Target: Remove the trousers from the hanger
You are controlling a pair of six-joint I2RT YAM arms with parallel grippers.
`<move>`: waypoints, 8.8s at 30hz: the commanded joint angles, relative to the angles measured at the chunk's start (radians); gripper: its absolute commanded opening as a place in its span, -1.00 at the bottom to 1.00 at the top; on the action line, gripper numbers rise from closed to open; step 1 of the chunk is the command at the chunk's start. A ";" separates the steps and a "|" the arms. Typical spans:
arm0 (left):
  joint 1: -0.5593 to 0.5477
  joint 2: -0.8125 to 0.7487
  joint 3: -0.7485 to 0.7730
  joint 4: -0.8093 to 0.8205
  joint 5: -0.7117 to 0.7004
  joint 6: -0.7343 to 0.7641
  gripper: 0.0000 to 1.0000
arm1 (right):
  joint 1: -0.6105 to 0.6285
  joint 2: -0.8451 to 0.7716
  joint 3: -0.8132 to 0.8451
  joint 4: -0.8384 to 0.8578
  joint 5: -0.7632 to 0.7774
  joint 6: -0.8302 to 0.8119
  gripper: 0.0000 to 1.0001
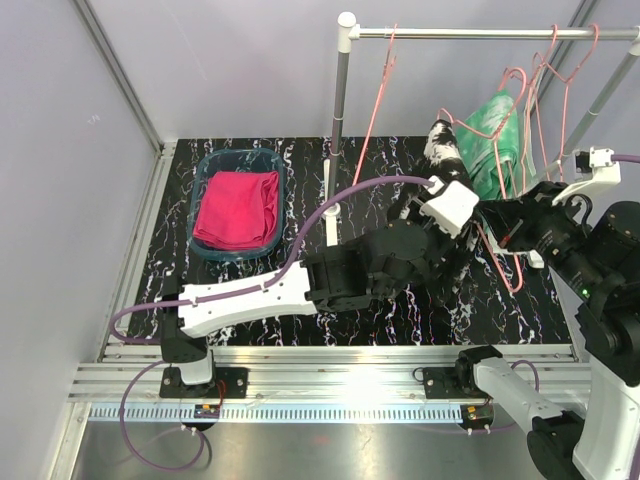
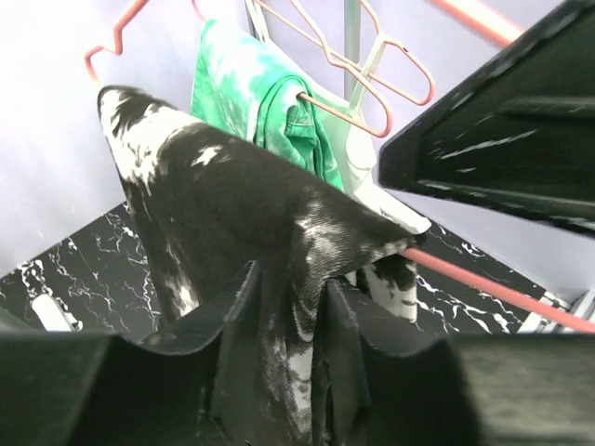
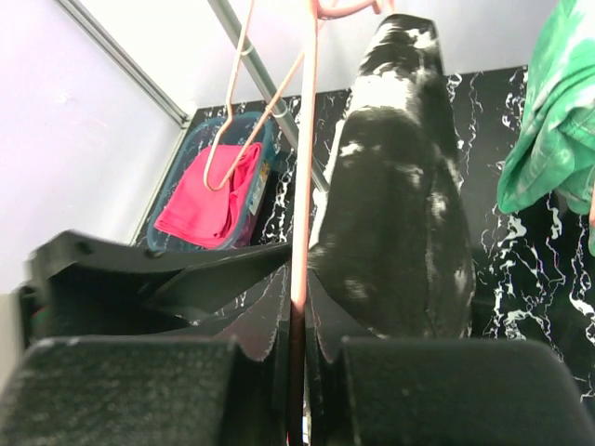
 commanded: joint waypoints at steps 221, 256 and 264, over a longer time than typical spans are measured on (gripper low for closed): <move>1.028 0.531 0.258 -1.004 0.063 -0.172 -0.66 | -0.001 -0.354 -0.541 0.039 0.033 -0.061 -1.00; 1.180 -0.251 -0.613 -0.453 0.202 -0.729 0.96 | -0.001 -0.349 -0.529 0.036 0.034 -0.067 -1.00; 1.203 -0.241 -0.725 -0.371 0.127 -0.774 0.71 | -0.001 -0.349 -0.530 0.039 0.028 -0.066 -1.00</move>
